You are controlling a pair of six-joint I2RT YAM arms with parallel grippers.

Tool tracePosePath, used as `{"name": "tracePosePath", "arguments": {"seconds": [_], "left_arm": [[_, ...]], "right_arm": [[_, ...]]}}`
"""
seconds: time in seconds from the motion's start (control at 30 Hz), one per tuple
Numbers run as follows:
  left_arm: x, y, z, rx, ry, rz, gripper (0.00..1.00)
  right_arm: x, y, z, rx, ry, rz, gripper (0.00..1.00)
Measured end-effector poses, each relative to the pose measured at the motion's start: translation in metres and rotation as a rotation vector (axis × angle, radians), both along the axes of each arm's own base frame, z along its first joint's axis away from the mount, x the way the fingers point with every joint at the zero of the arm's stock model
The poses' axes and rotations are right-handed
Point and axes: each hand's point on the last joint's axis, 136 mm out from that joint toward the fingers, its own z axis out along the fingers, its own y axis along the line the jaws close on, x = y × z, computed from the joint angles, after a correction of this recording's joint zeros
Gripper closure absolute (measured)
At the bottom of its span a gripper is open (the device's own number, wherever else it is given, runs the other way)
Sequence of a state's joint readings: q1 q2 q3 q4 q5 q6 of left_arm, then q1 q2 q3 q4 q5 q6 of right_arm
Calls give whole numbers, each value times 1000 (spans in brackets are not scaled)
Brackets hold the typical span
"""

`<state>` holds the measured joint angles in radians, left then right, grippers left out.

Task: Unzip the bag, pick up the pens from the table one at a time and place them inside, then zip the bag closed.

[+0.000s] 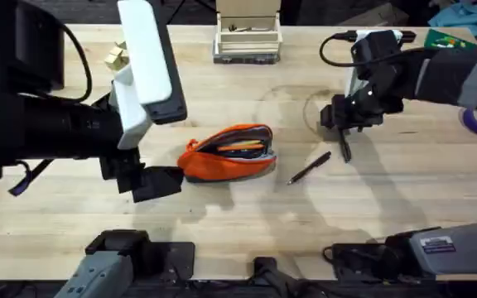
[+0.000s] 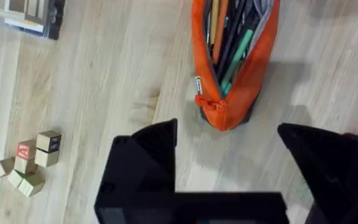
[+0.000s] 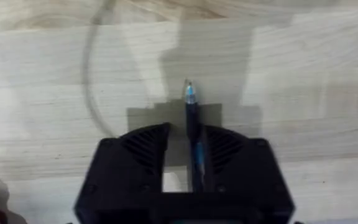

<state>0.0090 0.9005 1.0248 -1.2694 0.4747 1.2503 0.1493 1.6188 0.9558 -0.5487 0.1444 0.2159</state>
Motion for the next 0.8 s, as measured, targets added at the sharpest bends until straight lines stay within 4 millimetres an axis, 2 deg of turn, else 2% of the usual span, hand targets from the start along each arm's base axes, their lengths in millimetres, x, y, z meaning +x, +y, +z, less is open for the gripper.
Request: {"name": "tracePosePath", "arguments": {"seconds": [0.1, 0.17, 0.43, 0.6, 0.67, 0.8], "left_arm": [[0, 0, 0, 0, 0, 0, 8], [0, 0, 0, 0, 0, 0, 8], [0, 0, 0, 0, 0, 0, 8], [0, 0, 0, 0, 0, 0, 8], [0, 0, 0, 0, 0, 0, 8], [0, 0, 0, 0, 0, 0, 8]], "right_arm": [[1, -4, 0, -19, -4, -7, 887], [2, -5, 1, -22, -10, -10, 957], [2, -6, 2, -26, -9, -8, 962], [-11, -7, 5, -39, 33, 19, 967], [-13, -8, 13, -41, 20, 33, 969], [-11, -7, 40, -37, -61, 52, 970]]}}
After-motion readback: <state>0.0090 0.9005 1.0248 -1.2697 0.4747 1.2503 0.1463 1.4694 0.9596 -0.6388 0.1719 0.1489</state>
